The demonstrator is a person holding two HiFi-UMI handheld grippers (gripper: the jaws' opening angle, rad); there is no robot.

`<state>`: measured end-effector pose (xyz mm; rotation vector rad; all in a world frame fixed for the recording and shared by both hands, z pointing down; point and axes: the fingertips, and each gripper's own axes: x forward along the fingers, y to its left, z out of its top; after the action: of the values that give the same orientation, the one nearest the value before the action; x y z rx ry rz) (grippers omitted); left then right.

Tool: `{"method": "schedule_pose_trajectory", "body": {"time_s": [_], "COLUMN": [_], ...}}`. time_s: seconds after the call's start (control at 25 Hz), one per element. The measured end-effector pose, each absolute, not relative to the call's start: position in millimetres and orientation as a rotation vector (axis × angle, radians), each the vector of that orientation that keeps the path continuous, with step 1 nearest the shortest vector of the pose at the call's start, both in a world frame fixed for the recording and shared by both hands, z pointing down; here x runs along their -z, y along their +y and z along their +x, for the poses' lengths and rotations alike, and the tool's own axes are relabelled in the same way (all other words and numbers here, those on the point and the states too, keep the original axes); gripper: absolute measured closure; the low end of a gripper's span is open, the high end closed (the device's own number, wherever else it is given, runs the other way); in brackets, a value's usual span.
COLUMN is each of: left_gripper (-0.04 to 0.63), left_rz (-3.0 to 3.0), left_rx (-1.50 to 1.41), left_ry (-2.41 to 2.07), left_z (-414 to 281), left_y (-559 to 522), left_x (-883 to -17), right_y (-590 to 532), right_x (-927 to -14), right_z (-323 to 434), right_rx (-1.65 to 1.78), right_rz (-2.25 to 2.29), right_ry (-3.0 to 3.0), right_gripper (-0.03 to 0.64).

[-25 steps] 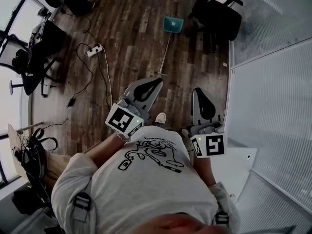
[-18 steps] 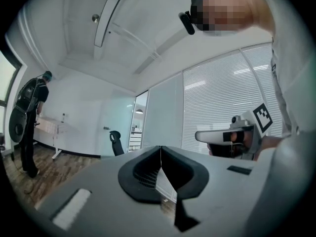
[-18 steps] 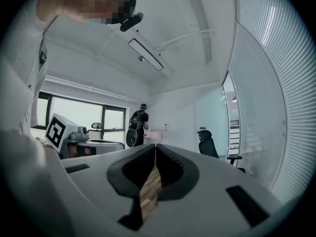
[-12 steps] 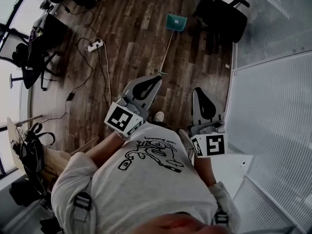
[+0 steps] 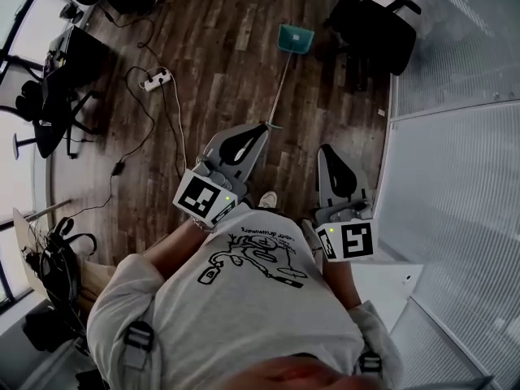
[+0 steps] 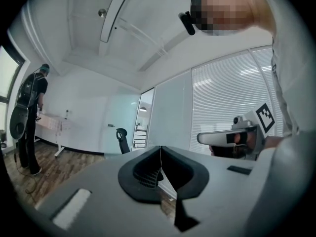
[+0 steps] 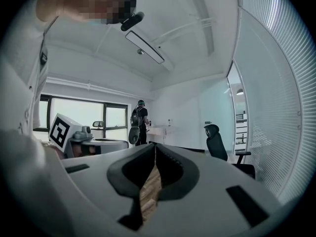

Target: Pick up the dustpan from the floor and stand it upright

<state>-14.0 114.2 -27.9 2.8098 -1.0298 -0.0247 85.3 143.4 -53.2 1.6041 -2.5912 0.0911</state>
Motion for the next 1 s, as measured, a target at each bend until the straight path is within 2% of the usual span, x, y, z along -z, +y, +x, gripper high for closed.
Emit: {"method": "schedule_pose_trajectory", "body": {"time_s": [0.52, 1.0], "left_gripper": [0.592, 0.592], "left_rz": [2.8, 2.833], "left_rx": [0.043, 0.012], "left_ry": [-1.036, -0.984], "left_z": [-93.6, -94.3], "left_y": [1.6, -34.9], "left_x": [31.4, 26.5], "right_y": [23.6, -16.5], "right_x": [65.8, 60.5], "right_z": [-3.6, -11.3], "right_rx": [-0.037, -0.031], "right_rz": [1.536, 1.539], "right_ry": [-2.608, -2.602], "right_gripper": [0.607, 0.608]}}
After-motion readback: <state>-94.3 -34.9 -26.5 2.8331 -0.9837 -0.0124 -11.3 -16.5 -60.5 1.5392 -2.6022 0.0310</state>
